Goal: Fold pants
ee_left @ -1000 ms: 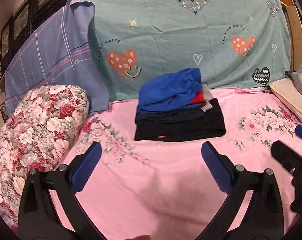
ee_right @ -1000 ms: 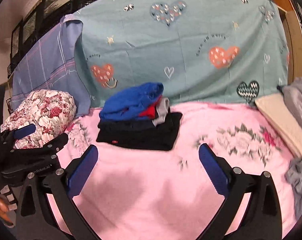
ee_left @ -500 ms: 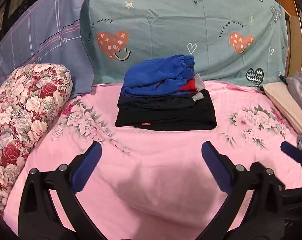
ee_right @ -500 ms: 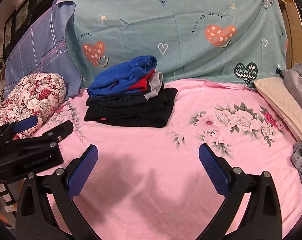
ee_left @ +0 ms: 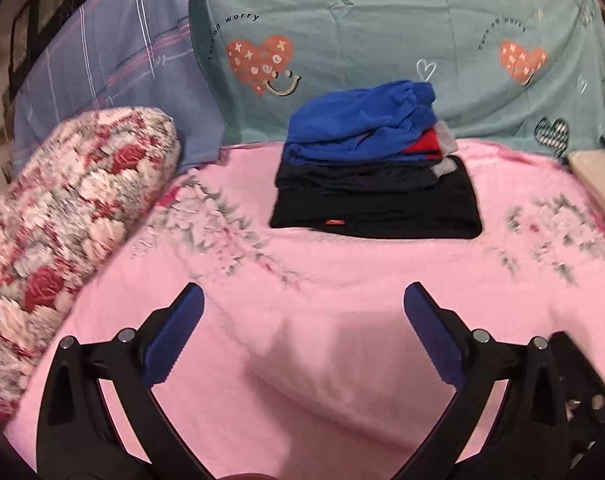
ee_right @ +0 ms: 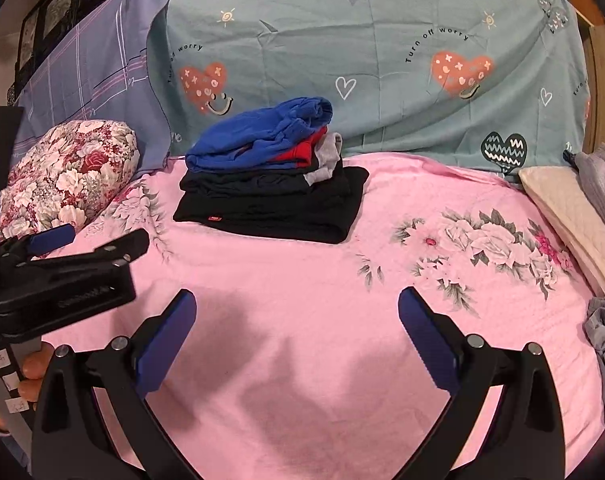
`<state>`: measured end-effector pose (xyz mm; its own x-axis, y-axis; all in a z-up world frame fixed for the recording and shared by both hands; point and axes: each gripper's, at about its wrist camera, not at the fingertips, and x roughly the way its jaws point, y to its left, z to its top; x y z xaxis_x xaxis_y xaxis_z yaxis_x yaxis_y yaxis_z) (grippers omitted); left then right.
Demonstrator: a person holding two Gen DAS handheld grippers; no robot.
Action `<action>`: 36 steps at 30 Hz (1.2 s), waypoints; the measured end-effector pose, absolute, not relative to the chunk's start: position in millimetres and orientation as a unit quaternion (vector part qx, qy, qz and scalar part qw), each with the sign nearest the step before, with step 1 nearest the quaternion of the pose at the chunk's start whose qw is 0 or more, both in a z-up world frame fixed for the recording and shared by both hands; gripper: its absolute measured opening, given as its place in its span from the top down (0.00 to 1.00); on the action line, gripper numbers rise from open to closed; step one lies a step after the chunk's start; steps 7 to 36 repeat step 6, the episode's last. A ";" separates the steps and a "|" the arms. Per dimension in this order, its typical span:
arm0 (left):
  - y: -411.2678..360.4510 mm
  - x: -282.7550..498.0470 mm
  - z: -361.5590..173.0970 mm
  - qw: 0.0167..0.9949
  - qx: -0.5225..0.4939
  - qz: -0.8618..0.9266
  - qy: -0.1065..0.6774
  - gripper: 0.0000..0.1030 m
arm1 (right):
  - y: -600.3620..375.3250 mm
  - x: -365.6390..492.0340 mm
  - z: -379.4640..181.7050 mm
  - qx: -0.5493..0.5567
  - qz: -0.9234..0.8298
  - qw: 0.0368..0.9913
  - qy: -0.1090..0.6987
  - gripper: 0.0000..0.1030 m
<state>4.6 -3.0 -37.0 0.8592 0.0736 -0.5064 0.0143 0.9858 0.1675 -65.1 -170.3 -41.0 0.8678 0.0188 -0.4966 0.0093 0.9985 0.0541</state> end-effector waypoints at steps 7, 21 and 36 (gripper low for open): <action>-5.0 7.7 -37.4 0.958 0.083 0.012 0.275 0.02 | -170.4 -69.1 -37.4 0.004 -0.027 0.971 0.238 0.02; -5.0 7.7 -37.4 0.958 0.083 0.012 0.275 0.02 | -170.4 -69.1 -37.4 0.004 -0.027 0.971 0.238 0.02; -5.0 7.7 -37.4 0.958 0.083 0.012 0.275 0.02 | -170.4 -69.1 -37.4 0.004 -0.027 0.971 0.238 0.02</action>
